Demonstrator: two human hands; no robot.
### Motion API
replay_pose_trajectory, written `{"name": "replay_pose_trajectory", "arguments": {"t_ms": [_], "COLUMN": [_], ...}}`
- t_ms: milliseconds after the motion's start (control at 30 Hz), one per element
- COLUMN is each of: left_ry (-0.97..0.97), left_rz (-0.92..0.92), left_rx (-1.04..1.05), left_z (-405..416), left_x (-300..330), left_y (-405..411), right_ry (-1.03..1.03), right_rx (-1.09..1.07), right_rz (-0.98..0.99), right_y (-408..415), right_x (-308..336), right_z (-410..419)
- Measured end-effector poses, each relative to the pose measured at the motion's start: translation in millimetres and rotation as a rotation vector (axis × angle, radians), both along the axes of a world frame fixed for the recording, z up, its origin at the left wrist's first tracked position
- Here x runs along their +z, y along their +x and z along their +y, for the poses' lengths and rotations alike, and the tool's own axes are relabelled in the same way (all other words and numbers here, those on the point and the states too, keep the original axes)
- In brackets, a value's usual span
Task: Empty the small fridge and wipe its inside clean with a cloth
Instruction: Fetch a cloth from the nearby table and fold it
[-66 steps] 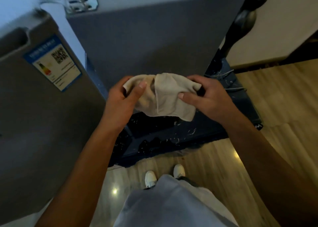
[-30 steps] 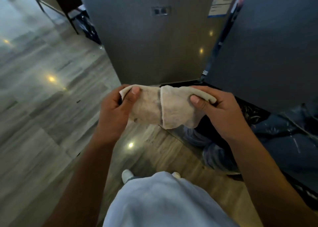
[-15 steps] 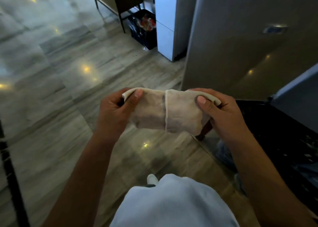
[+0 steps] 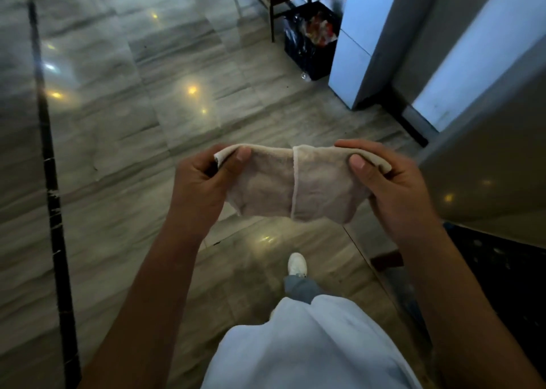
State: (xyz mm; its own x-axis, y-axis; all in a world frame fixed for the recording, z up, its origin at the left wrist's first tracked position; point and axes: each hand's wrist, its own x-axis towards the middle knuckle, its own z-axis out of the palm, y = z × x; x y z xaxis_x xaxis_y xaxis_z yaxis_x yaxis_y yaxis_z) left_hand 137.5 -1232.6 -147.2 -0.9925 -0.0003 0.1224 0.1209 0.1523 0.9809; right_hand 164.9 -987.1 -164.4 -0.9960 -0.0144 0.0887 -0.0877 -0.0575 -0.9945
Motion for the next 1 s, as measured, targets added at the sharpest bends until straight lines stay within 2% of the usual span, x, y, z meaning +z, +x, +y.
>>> {"name": "replay_pose_trajectory", "arguments": {"t_ms": [267,500,1000], "left_ry": [-0.042,-0.051,-0.005], "left_rz": [0.074,0.117,0.125], "left_rx": [0.084,0.024,-0.311], "left_z": [4,7,-18], "left_x": [13,22,21], "left_y": [-113,-199,-421], "right_ry": [0.0,0.032,0.109], "right_rx": [0.063,0.007,-0.32], "right_rz": [0.033,0.039,0.043], "right_y": [-132,-215,-377], "right_x": [-2,5,9], "right_z": [1,2,-34]}}
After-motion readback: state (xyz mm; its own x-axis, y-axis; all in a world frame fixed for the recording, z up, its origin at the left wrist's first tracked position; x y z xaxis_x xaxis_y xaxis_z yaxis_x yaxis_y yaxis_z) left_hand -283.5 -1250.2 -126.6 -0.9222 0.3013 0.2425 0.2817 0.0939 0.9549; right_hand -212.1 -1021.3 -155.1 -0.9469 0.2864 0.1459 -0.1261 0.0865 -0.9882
